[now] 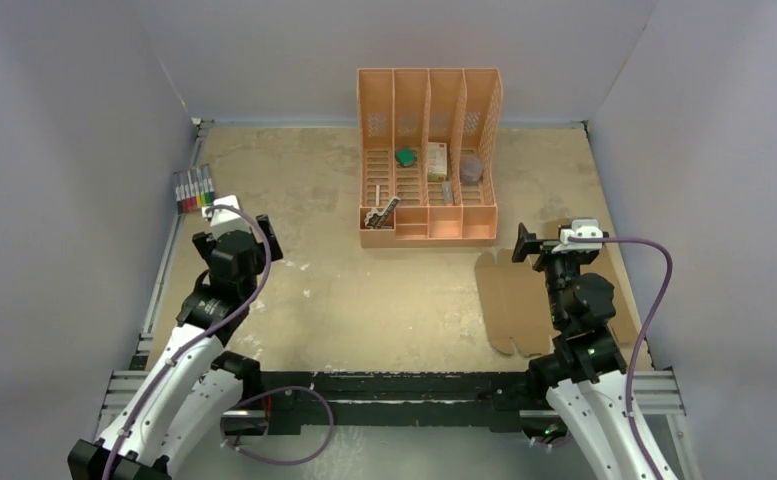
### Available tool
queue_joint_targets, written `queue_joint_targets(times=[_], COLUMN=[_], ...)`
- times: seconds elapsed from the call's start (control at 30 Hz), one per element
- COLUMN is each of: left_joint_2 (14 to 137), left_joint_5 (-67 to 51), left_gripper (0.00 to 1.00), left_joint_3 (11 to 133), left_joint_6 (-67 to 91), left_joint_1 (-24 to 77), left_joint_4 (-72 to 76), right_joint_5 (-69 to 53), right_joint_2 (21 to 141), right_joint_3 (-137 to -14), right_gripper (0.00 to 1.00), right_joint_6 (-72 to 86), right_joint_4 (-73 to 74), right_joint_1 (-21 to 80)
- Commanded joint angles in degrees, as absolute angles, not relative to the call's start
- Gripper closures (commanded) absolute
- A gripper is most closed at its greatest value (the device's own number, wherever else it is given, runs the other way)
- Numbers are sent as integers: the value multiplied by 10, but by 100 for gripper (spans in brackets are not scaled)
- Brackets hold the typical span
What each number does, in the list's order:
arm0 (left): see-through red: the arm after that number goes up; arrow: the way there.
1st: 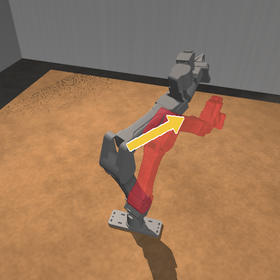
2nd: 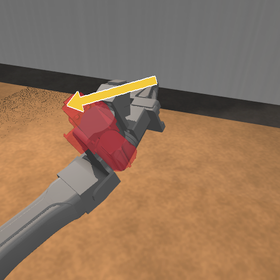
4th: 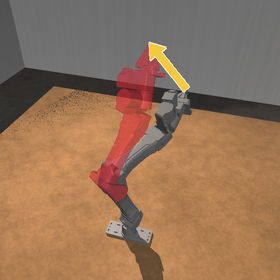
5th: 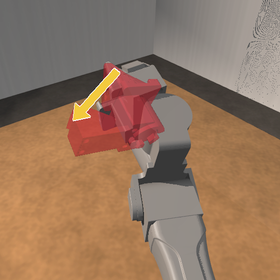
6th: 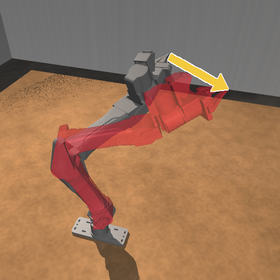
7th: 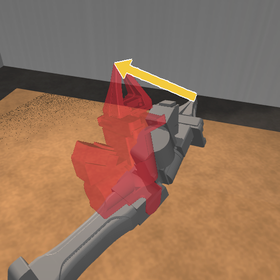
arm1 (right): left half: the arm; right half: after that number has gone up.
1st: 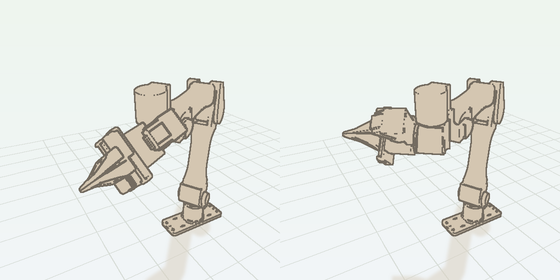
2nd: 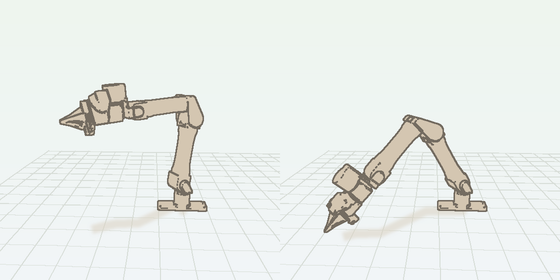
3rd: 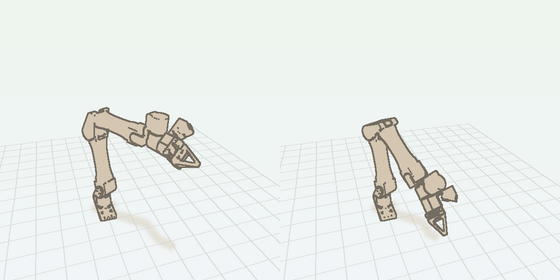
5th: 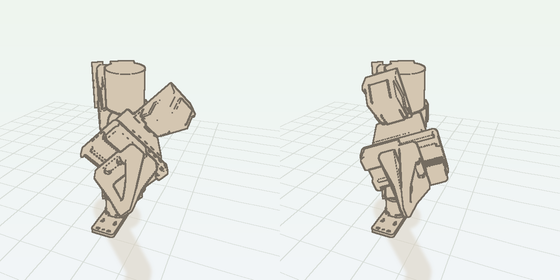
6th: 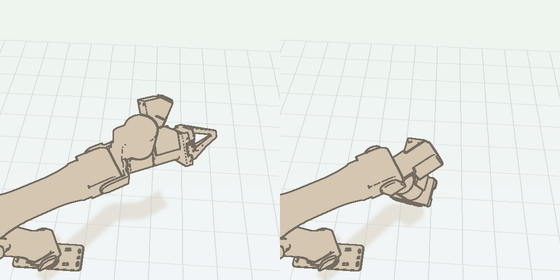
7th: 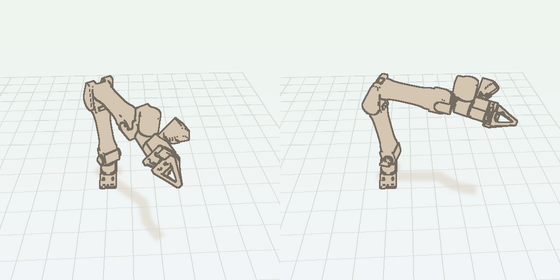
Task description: Fold the paper box
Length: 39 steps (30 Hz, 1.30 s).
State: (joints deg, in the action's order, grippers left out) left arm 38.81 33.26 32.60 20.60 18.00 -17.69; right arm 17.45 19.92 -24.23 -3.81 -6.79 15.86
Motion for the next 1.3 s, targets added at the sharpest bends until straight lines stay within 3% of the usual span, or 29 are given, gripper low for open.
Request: queue_joint_targets(times=[0.0,0.53,0.87,1.27], left_joint_2=[411,566,860,1132], left_joint_5=[315,201,151,278], left_gripper=[9,9,8,8], left_joint_3=[354,412,645,885], left_joint_6=[214,207,285,259], left_joint_1=[178,178,205,277], left_joint_4=[-154,-71,-61,-112], right_joint_5=[191,184,199,192], right_joint_2=[207,221,244,250], right_joint_3=[-253,-260,-272,-271], right_gripper=[1,1,1,1], right_joint_6=[-46,-69,-76,-76], right_joint_4=[-93,-86,-64,-62], right_joint_1=[163,162,161,161])
